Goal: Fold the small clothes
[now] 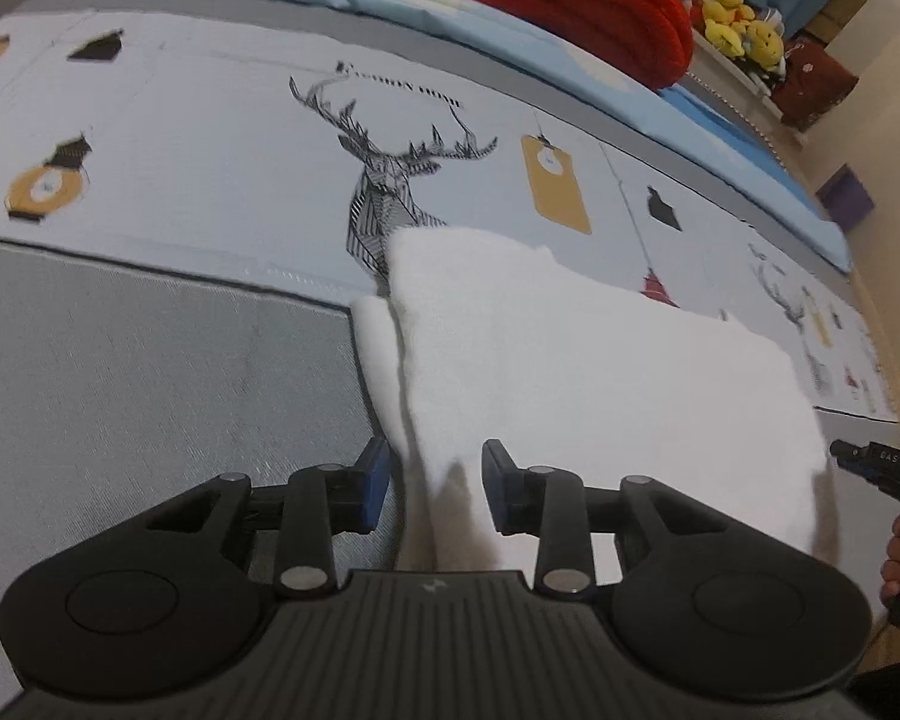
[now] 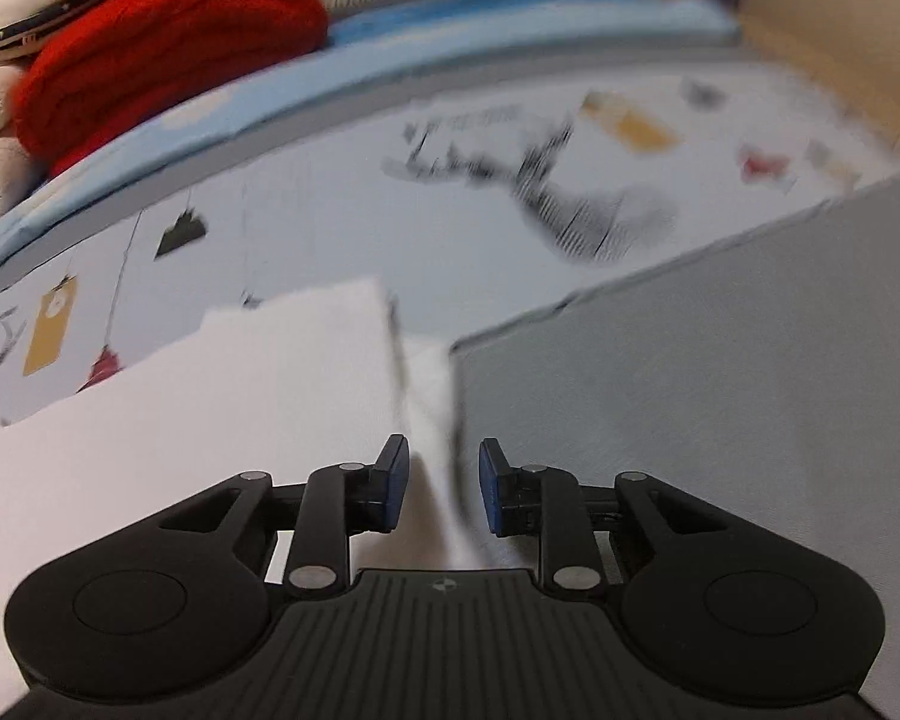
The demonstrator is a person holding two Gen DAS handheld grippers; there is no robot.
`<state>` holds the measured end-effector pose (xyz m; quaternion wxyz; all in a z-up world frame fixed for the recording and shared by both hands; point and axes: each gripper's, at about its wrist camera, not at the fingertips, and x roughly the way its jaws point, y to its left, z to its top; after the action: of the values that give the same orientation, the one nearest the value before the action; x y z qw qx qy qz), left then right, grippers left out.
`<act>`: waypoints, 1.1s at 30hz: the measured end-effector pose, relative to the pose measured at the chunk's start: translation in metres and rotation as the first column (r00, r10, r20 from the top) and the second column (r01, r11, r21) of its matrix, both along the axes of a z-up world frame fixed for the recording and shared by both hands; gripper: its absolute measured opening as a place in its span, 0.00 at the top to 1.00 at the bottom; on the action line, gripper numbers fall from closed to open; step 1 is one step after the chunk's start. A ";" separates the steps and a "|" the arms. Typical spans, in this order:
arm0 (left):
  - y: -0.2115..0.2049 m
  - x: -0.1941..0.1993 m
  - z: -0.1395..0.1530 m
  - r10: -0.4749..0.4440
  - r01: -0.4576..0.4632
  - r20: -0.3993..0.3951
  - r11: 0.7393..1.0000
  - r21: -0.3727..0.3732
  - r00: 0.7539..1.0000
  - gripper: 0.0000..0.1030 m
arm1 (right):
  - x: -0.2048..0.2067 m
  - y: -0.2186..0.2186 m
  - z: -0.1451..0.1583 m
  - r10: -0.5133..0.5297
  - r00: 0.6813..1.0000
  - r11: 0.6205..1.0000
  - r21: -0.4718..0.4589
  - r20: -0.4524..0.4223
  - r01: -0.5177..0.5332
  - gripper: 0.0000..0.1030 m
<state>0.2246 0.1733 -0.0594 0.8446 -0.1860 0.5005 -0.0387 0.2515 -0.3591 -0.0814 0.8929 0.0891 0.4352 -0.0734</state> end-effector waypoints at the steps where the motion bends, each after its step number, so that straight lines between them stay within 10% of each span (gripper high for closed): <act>1: 0.000 -0.001 -0.001 -0.012 0.012 -0.012 1.000 -0.012 1.000 0.52 | -0.004 0.000 0.008 0.010 1.000 1.000 -0.026 0.025 -0.009 0.74; 11: -0.017 -0.009 -0.035 -0.088 0.084 -0.141 0.996 -0.031 0.986 0.42 | -0.081 0.005 0.094 0.139 0.949 0.988 0.029 0.281 -0.153 0.73; 18: -0.016 -0.007 -0.041 -0.029 0.022 -0.119 0.998 -0.062 0.992 0.43 | -0.109 -0.014 0.090 0.081 0.939 0.991 0.077 0.335 -0.113 0.73; 27: -0.019 -0.002 -0.041 0.020 -0.021 -0.094 1.000 -0.011 0.995 0.83 | -0.102 -0.004 0.076 0.118 0.955 0.990 0.040 0.273 -0.134 0.73; 33: -0.014 -0.010 -0.025 0.022 -0.020 -0.042 0.998 0.055 0.999 0.88 | -0.099 0.004 0.075 0.122 0.954 0.989 0.048 0.275 -0.140 0.73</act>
<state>0.2151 0.1595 -0.0841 0.8388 -0.1692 0.5174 -0.0121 0.1526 -0.3552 -0.0067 0.9435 0.0991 0.3160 0.0134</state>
